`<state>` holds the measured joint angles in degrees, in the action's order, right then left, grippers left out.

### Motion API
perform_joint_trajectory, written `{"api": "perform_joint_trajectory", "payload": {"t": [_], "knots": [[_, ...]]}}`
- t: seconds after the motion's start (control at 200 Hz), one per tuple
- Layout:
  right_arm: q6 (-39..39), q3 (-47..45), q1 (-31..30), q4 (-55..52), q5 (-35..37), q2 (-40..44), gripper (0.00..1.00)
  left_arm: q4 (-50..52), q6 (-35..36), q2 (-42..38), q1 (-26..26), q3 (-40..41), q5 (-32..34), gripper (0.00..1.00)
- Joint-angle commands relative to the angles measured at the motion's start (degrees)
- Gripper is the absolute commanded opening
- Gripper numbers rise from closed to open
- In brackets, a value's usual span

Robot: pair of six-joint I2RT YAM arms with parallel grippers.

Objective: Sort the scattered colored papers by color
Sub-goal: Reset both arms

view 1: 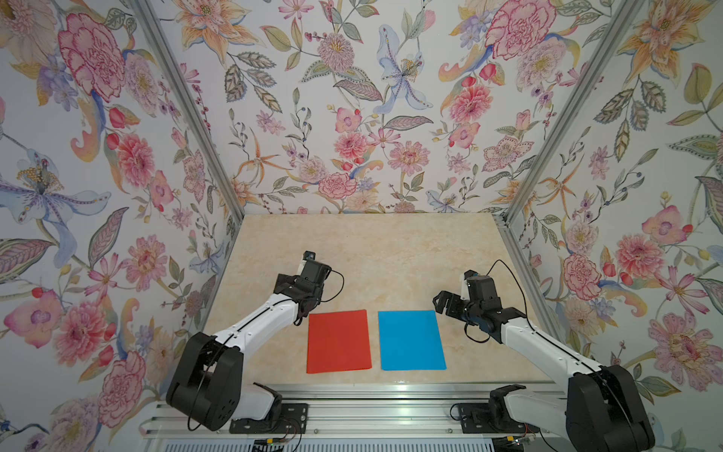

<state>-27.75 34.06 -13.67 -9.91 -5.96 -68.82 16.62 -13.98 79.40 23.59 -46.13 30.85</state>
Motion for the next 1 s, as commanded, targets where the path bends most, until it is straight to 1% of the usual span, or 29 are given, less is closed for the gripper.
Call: {"api": "perform_joint_trajectory", "payload": {"t": [0.0, 0.07, 0.125, 0.155, 0.185, 0.245, 0.305, 0.38, 0.405, 0.445, 0.46, 0.505, 0.555, 0.635, 0.735, 0.785, 0.865, 0.995], "knots": [[5.9, 3.6, 2.7, -2.7, 1.4, 0.1, 1.00, -15.4, 7.6, -2.9, -5.3, 5.7, -1.3, 0.98], [7.4, 5.4, 4.1, -2.1, 1.1, -1.4, 1.00, -22.3, 7.7, -4.5, -10.1, 9.8, -7.5, 0.98], [8.4, 6.8, 5.4, -1.5, 0.8, -3.0, 1.00, -31.4, 9.4, -5.5, -12.8, 13.9, -12.0, 0.98], [9.0, 7.2, 6.1, -0.9, 0.8, -4.1, 1.00, -35.7, 9.8, -5.8, -14.2, 15.3, -13.2, 0.98], [9.5, 7.6, 6.9, -0.2, 0.8, -5.2, 1.00, -38.2, 8.8, -5.6, -15.7, 15.9, -13.9, 0.98], [10.8, 7.9, 8.6, 1.7, 0.9, -7.2, 1.00, -40.7, 7.2, -4.2, -18.7, 16.2, -17.6, 0.98], [12.7, 6.5, 9.7, 6.1, 2.0, -8.6, 1.00, -43.4, 8.4, -1.6, -19.1, 16.9, -18.5, 0.98], [15.3, 3.7, 10.2, 13.6, 5.2, -9.7, 1.00, -48.9, 10.0, 1.0, -19.0, 19.1, -19.9, 0.98], [15.6, 4.4, 11.6, 13.0, 3.5, -10.1, 1.00, -51.9, 10.6, 1.7, -19.0, 20.4, -20.1, 0.99], [16.8, 4.1, 12.2, 15.0, 3.0, -9.8, 1.00, -56.8, 11.8, 2.2, -19.0, 22.3, -20.5, 0.98], [17.5, 3.6, 12.2, 16.4, 3.1, -9.4, 1.00, -57.0, 12.4, 1.9, -19.0, 22.6, -20.8, 0.98], [21.3, 0.8, 11.5, 21.6, 4.5, -7.4, 1.00, -62.0, 13.5, 2.0, -19.9, 24.7, -23.9, 0.98], [27.2, -4.6, 10.4, 32.0, 6.7, -4.9, 1.00, -65.0, 12.9, 3.4, -21.2, 25.9, -27.3, 0.98], [28.5, -12.0, 11.1, 43.6, 9.4, -2.1, 1.00, -74.8, 14.4, 9.1, -21.4, 28.5, -31.0, 0.98], [29.2, -19.7, 11.9, 57.3, 10.7, -3.2, 1.00, -75.2, 14.9, 7.9, -21.4, 29.7, -32.4, 0.98], [29.6, -20.6, 12.2, 57.1, 10.1, -1.6, 1.00, -75.2, 14.7, 8.4, -21.4, 29.3, -31.7, 0.99], [29.6, -24.2, 12.8, 67.2, 9.4, -2.9, 1.00, -74.7, 14.6, 8.4, -21.4, 29.0, -31.1, 0.98], [30.8, -21.7, 13.6, 67.9, 4.4, -7.0, 1.00, -73.9, 14.2, 8.5, -21.4, 28.4, -30.3, 0.98]]}}
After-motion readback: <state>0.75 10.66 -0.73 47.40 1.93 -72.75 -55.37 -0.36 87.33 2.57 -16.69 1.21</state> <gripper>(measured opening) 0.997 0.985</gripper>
